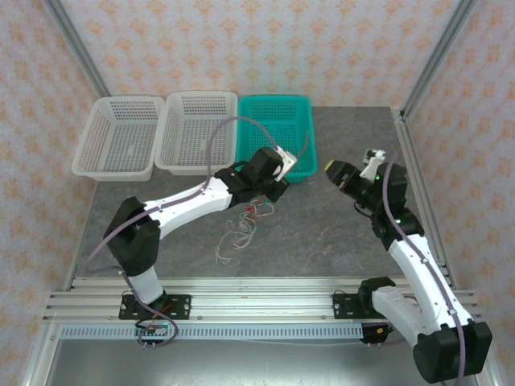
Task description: Untangle the cables
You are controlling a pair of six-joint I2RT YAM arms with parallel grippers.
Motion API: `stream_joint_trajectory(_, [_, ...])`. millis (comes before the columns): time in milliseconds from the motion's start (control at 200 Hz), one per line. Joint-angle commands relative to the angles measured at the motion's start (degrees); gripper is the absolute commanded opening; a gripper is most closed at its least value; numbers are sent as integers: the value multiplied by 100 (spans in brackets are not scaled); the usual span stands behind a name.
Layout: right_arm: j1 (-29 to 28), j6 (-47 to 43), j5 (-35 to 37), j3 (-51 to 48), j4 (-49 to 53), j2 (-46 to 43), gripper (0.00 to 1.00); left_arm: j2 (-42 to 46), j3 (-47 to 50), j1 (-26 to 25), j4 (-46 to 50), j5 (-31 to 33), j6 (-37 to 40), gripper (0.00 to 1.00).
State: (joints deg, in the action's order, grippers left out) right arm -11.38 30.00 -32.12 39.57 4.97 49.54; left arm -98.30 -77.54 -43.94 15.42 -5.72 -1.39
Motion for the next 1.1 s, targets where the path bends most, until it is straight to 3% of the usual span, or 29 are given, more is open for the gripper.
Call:
stream_joint_trajectory(0, [-703, -604, -107, -555, -645, 333, 60, 182, 125, -27, -467, -318, -1381, 0])
stream_joint_trajectory(120, [-1459, -1267, -23, -1132, -1747, 658, 73, 400, 406, -27, -983, -715, -1663, 0])
stream_joint_trajectory(230, [-1655, -1350, -90, -1628, -3155, 1038, 87, 486, 488, -21, -953, -679, -1616, 0])
stream_joint_trajectory(330, [-1655, -1251, -361, -1488, -3502, 1465, 87, 536, 491, -21, -886, -730, -1630, 0])
stream_joint_trajectory(385, [-1689, -1130, -611, -1328, -3586, 1745, 84, 591, 565, -21, -1007, -817, -1707, 0])
stream_joint_trajectory(465, [-1737, -935, -1033, -1093, -3885, 2321, 71, 662, 637, -27, -1219, -956, -1832, 0])
stream_joint_trajectory(606, [-1775, -659, -1397, -805, -4148, 2972, 37, 681, 617, -26, -1331, -1116, -1900, 0])
stream_joint_trajectory(711, [-1774, -635, -1497, -580, -3806, 3219, 0, 767, 608, -19, -1245, -970, -1888, 0])
stream_joint_trajectory(846, [-1772, -630, -849, -694, -3587, 3104, 0, 979, 705, -9, -1097, -533, -1821, 0])
stream_joint_trajectory(1091, [-1495, 110, 1349, -793, -2037, 2723, 0, 2025, 1572, 270, -1090, 228, -2090, 0])
